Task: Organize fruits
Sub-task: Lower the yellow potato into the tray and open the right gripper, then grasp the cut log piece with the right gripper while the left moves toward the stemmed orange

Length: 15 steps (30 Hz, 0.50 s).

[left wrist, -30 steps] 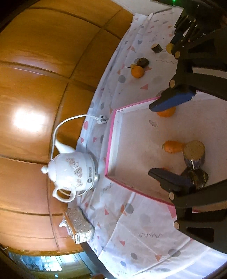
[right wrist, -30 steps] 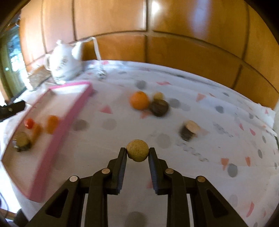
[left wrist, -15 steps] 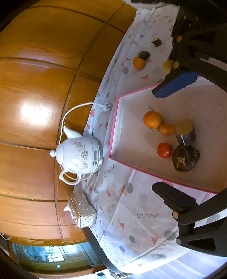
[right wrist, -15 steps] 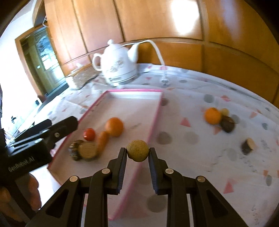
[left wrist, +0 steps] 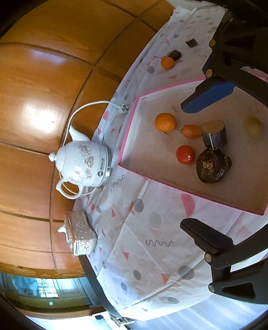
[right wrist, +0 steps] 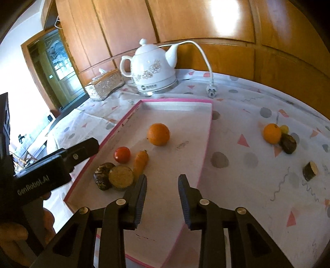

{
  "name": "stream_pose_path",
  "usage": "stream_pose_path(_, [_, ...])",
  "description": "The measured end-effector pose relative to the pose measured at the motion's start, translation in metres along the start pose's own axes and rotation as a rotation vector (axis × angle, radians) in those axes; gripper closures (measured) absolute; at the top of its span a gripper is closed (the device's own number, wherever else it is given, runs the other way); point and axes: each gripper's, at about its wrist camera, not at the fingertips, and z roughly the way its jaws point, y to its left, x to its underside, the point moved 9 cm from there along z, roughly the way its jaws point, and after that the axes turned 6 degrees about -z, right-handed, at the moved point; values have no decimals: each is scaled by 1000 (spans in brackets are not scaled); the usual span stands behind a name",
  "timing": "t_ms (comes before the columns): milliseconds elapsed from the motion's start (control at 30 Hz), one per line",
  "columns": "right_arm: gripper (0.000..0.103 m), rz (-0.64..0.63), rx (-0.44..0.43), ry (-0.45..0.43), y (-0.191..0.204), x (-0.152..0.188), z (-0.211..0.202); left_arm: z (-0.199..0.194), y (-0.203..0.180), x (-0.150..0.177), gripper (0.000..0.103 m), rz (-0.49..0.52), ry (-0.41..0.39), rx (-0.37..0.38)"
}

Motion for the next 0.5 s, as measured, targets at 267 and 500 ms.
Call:
stream_pose_path(267, [71, 116, 92, -33, -43, 18, -18, -9, -35, 7, 0, 70, -4, 108])
stream_pose_path(500, [71, 206, 171, -31, -89, 35, -31, -14, -64, 12, 0, 137, 9, 168])
